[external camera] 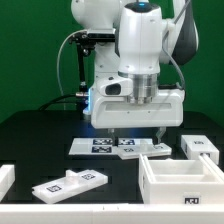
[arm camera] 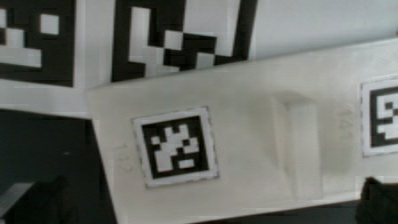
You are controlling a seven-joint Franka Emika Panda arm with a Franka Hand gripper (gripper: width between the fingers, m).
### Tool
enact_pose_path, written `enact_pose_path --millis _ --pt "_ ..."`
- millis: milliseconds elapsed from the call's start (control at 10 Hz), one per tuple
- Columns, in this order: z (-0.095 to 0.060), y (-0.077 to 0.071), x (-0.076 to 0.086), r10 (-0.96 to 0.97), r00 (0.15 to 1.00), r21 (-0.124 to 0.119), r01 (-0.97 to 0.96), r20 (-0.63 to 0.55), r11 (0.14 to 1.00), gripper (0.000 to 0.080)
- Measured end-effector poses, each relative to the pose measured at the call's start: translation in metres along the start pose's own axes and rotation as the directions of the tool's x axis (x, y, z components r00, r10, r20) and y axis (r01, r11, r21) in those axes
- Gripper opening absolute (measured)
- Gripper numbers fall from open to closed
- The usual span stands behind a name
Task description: Assemble cabinet
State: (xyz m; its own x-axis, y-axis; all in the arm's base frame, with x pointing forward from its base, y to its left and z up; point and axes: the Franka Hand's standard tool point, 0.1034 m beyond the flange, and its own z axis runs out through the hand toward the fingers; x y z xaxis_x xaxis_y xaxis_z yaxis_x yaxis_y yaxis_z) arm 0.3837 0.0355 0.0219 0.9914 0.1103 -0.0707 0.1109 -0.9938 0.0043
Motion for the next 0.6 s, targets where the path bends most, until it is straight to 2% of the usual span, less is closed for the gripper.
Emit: enact_pose_path --millis 200,300,500,600 --pt "0.008 -0.020 -0.015 -0.072 0.997 -0.018 0.071 -0.027 0.997 0.0797" --pt "0.013 -0.022 -0.021 -0.083 0.996 -0.025 0.083 -0.030 0.996 0.0797" --pt "0.015 -0.024 -0.021 -0.084 0.996 -0.026 0.083 -0.030 0.996 0.0797" --pt "0.015 -0.024 -0.022 -0.083 0.996 -0.026 0.082 -0.030 0.996 0.0670"
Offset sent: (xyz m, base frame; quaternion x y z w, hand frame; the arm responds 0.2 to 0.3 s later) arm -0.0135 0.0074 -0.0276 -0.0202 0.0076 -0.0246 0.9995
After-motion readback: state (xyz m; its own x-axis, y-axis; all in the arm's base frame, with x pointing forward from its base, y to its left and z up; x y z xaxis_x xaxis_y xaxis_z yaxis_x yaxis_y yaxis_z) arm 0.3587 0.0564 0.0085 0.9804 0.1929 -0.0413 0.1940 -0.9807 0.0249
